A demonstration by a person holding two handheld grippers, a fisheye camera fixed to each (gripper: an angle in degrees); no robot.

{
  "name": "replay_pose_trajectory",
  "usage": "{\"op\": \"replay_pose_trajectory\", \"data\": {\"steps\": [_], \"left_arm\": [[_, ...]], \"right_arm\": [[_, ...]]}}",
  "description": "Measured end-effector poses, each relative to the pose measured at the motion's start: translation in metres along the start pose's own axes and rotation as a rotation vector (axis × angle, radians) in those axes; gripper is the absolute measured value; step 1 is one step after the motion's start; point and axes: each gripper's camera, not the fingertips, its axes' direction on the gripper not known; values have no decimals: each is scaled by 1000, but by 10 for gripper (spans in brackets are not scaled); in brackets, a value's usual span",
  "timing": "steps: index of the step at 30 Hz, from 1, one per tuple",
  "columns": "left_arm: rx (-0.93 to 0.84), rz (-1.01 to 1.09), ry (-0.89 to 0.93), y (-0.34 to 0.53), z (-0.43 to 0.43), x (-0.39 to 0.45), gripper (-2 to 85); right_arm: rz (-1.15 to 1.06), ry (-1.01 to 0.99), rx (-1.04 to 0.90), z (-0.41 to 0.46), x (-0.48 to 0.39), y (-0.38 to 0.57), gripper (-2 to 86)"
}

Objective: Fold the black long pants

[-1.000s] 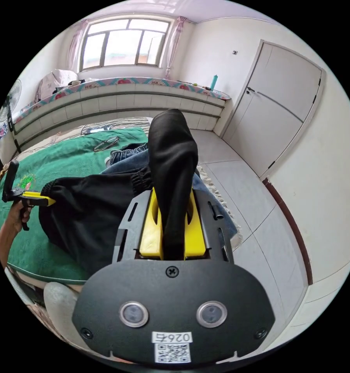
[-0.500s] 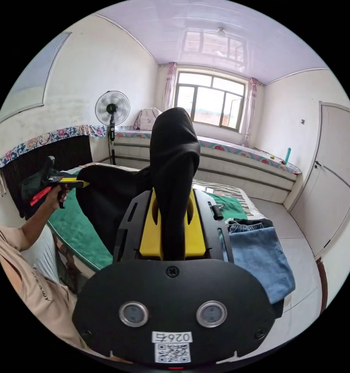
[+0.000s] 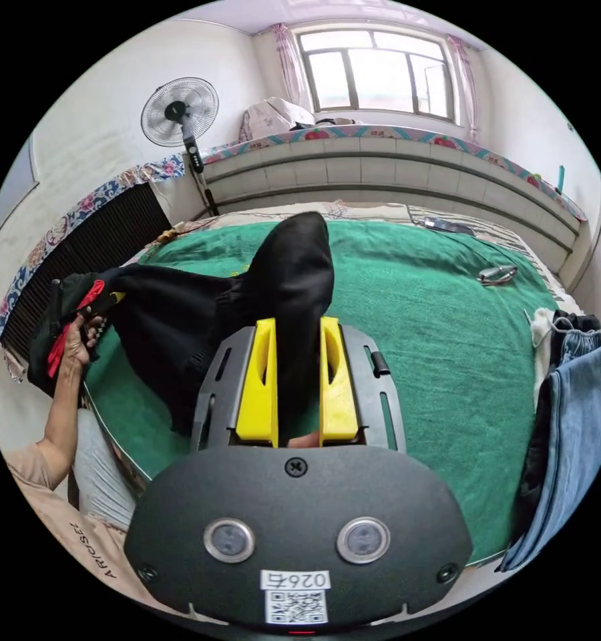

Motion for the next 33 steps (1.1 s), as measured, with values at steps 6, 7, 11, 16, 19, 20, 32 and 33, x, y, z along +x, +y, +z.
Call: {"op": "replay_pose_trajectory", "data": {"steps": [6, 7, 11, 16, 19, 20, 32, 33], "left_arm": [[123, 91, -250, 1, -57, 3, 85], [121, 100, -271, 2, -59, 3, 86], [84, 171, -315, -8, -53, 1, 105], [-101, 250, -360, -29, -8, -4, 188], [-236, 233, -312, -37, 23, -16, 196], [-286, 217, -344, -38, 32, -22, 189], [-69, 93, -173, -43, -71, -81, 28], [-19, 94, -225, -42, -84, -80, 25]], "right_arm": [[-113, -64, 196, -27, -13, -6, 71], [-147, -75, 187, -24, -20, -6, 70], [-463, -65, 89, 9, -81, 2, 67], [-758, 71, -18, 56, -141, 17, 92], [-829, 136, -147, 90, -154, 20, 96], [-804, 127, -125, 94, -153, 19, 95], [-457, -178, -62, 57, -84, -27, -4], [-398, -215, 4, 36, -71, -31, -5]]}}
